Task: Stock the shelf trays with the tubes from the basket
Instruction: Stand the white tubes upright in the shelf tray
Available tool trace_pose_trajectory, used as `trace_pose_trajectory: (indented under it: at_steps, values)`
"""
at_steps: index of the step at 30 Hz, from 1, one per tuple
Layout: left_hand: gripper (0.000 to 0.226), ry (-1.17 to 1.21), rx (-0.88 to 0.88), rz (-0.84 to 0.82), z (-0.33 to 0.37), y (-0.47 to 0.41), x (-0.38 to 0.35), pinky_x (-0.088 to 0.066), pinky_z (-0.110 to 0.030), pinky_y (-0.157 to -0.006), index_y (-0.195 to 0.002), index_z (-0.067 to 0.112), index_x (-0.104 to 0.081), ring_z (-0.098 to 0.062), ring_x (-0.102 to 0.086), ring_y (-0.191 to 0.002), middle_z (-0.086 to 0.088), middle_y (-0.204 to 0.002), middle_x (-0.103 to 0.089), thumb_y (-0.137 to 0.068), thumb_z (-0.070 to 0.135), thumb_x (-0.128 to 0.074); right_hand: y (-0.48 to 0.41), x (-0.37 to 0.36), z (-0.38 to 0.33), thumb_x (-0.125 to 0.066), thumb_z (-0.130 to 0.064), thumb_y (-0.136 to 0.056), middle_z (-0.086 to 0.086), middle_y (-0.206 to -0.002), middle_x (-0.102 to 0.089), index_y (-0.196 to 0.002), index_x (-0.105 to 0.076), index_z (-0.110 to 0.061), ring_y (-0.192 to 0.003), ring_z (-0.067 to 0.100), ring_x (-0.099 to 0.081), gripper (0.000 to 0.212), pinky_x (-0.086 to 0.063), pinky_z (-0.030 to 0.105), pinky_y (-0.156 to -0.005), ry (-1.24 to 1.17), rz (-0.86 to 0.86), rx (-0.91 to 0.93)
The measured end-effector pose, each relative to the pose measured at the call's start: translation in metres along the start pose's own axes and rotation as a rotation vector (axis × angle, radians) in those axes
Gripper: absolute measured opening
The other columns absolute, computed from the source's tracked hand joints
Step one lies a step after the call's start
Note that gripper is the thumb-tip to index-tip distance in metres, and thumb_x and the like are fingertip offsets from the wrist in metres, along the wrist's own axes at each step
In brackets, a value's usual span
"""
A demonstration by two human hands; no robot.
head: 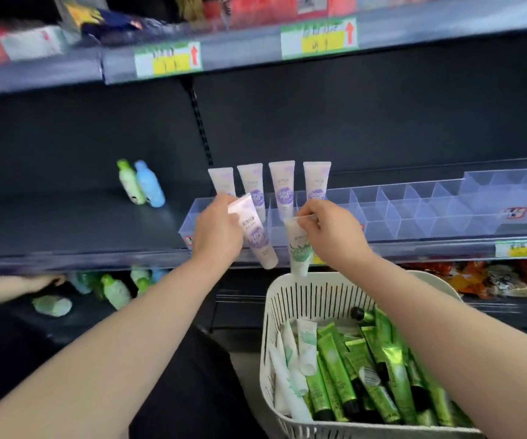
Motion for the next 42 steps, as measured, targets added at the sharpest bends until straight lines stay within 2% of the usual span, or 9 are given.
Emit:
trace_pose_trajectory:
  at_steps: [9, 12, 15, 20, 26, 28, 35, 38, 42]
  values:
    - [0.035, 0.065, 0.103, 0.238, -0.034, -0.078, 0.066, -0.035, -0.026, -0.067, -0.112, 0.011, -0.059, -0.018, -0.045, -0.084, -0.01, -0.11, -0.056, -0.09, 0.0, -0.035, -0.072, -0.024, -0.066, -0.046, -0.02, -0.093, -0.005, -0.089, -0.063, -0.094, -0.061, -0.023, -0.076, 0.016, -0.057, 0.016, -0.049, 0.034, -0.066, -0.104, -0.005, 0.041]
    - [0.035, 0.062, 0.094, 0.271, -0.04, -0.102, 0.065, -0.033, -0.01, -0.065, -0.112, 0.007, -0.059, -0.014, -0.039, -0.087, -0.013, -0.104, -0.058, -0.09, -0.003, -0.033, -0.088, -0.03, -0.077, -0.046, -0.019, -0.094, -0.006, -0.088, -0.061, -0.095, -0.062, -0.022, -0.074, 0.014, -0.053, 0.016, -0.046, 0.032, -0.064, -0.125, -0.006, 0.047]
    - [0.035, -0.004, 0.094, 0.25, -0.047, -0.126, 0.052, -0.026, -0.018, -0.079, -0.115, 0.009, -0.059, -0.014, -0.042, -0.095, -0.012, -0.1, -0.058, -0.092, -0.003, -0.035, -0.1, -0.036, -0.08, -0.047, -0.019, -0.094, -0.007, -0.088, -0.062, -0.098, -0.063, -0.022, -0.075, 0.013, -0.055, 0.017, -0.047, 0.032, -0.065, -0.134, 0.004, 0.034]
    - [0.03, -0.077, 0.062, 0.086, -0.071, -0.158, 0.025, -0.046, -0.036, -0.075, -0.102, 0.012, -0.06, -0.029, -0.057, -0.09, -0.011, -0.095, -0.059, -0.087, -0.004, -0.039, -0.114, -0.043, -0.076, -0.047, -0.02, -0.095, -0.01, -0.089, -0.062, -0.096, -0.062, -0.023, -0.073, 0.007, -0.054, 0.016, -0.048, 0.03, -0.064, -0.175, 0.003, 0.022]
    - [0.032, -0.091, 0.089, -0.054, -0.092, -0.175, 0.006, -0.035, -0.02, -0.048, -0.087, 0.025, -0.059, -0.019, -0.058, -0.08, -0.004, -0.093, -0.063, -0.085, -0.003, -0.043, -0.125, -0.049, -0.068, -0.05, -0.021, -0.093, -0.015, -0.08, -0.061, -0.094, -0.062, -0.027, -0.067, 0.005, -0.054, 0.014, -0.046, 0.026, -0.059, -0.211, 0.008, -0.029]
    - [0.034, -0.066, 0.104, -0.05, -0.094, -0.178, 0.006, -0.037, -0.021, -0.052, -0.092, 0.023, -0.061, -0.019, -0.058, -0.083, -0.004, -0.096, -0.063, -0.086, -0.004, -0.042, -0.126, -0.052, -0.07, -0.051, -0.022, -0.093, -0.013, -0.086, -0.063, -0.094, -0.062, -0.026, -0.072, 0.006, -0.056, 0.012, -0.049, 0.029, -0.062, -0.215, 0.012, -0.018]
    - [0.056, -0.068, 0.053, 0.006, -0.101, -0.167, 0.025, -0.046, -0.037, -0.099, -0.136, 0.02, -0.051, -0.028, -0.056, -0.114, -0.014, -0.128, -0.055, -0.086, -0.006, -0.045, -0.133, -0.065, -0.093, -0.053, -0.022, -0.093, -0.013, -0.09, -0.063, -0.094, -0.063, -0.025, -0.079, 0.006, -0.057, 0.011, -0.049, 0.027, -0.067, -0.267, 0.092, 0.05]
    - [0.053, -0.123, 0.049, 0.034, -0.106, -0.155, 0.043, -0.048, -0.042, -0.093, -0.14, 0.02, -0.045, -0.03, -0.054, -0.115, -0.014, -0.132, -0.05, -0.091, 0.0, -0.047, -0.139, -0.077, -0.109, -0.053, -0.02, -0.092, -0.01, -0.092, -0.064, -0.094, -0.065, -0.021, -0.081, 0.008, -0.057, 0.013, -0.05, 0.029, -0.069, -0.282, 0.106, 0.073]
    - [0.042, -0.191, 0.03, 0.059, -0.115, -0.138, 0.061, -0.043, -0.035, -0.086, -0.137, 0.019, -0.049, -0.029, -0.05, -0.118, -0.011, -0.135, -0.05, -0.095, 0.01, -0.051, -0.144, -0.101, -0.121, -0.05, -0.013, -0.091, -0.004, -0.095, -0.064, -0.092, -0.064, -0.017, -0.085, 0.012, -0.057, 0.015, -0.048, 0.027, -0.07, -0.274, 0.072, 0.071]
Point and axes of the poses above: each hand's wrist, its own y-axis away from the middle knuckle, its own x-axis out of the back of the hand, z = x × y, the point moved 2 cm from there along -y, towards the middle knuckle
